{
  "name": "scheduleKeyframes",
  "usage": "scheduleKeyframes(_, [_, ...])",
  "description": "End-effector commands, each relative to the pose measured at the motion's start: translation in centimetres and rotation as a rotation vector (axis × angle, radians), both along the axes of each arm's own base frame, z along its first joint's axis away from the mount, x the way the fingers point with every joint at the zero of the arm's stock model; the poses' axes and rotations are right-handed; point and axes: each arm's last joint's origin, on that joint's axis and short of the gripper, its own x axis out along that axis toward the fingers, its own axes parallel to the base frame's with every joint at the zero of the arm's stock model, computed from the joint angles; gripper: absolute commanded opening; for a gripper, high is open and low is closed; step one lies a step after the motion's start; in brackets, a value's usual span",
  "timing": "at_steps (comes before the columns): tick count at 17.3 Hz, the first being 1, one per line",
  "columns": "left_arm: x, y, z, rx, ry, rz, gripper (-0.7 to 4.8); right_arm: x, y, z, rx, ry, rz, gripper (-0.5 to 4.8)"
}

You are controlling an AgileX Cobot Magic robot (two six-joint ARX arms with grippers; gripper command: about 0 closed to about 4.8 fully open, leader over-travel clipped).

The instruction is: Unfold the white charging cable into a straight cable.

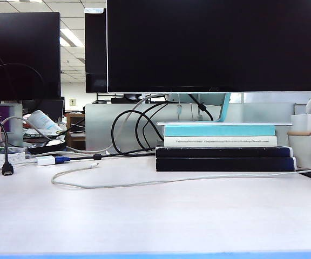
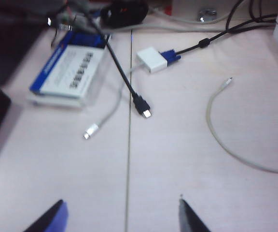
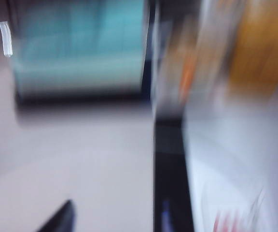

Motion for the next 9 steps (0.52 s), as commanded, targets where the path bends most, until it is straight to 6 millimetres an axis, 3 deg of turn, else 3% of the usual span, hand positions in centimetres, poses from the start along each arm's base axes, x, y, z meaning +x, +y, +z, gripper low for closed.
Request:
scheduleKeyframes(1, [-0.2, 0.1, 0.1, -0.041, -0.041, -0.016, 2.85, -2.1, 0.7, 2.3, -0.036, -0.281, 0.044, 2.29])
scheduleKeyframes(3, [-0.3, 0.1, 0.2, -0.051, -0.058, -0.025, 2.85, -3.3, 1.2, 2.3, -0.047, -0.358, 0.094, 2.29])
scheduleKeyframes(4, [-0.5, 0.0, 0.1, -0.095, -0.067, -0.006, 2.85, -4.4, 1.6, 1.4, -0.044, -0.396, 0.153, 1.96])
scheduleKeyframes(5, [-0.7, 0.1, 0.0, -0.085, -0.104, 0.0, 2.85, -5.4, 1.8, 0.3, -0.051, -0.448, 0.165, 1.15])
scheduleKeyframes(6, [-0.9, 0.0, -0.2, -0.082, -0.15, -0.001, 2.84, -6.2, 1.8, -0.7, -0.055, -0.512, 0.168, 0.79])
scheduleKeyframes(7, [-1.3, 0.0, -0.7, -0.092, -0.218, -0.006, 2.79, -6.0, 1.6, -1.9, -0.016, -0.535, 0.101, 0.52])
scheduleKeyframes(9, [-1.8, -0.1, -1.6, -0.129, -0.251, 0.001, 2.76, -4.4, 1.6, -3.0, 0.082, -0.471, 0.094, 0.52])
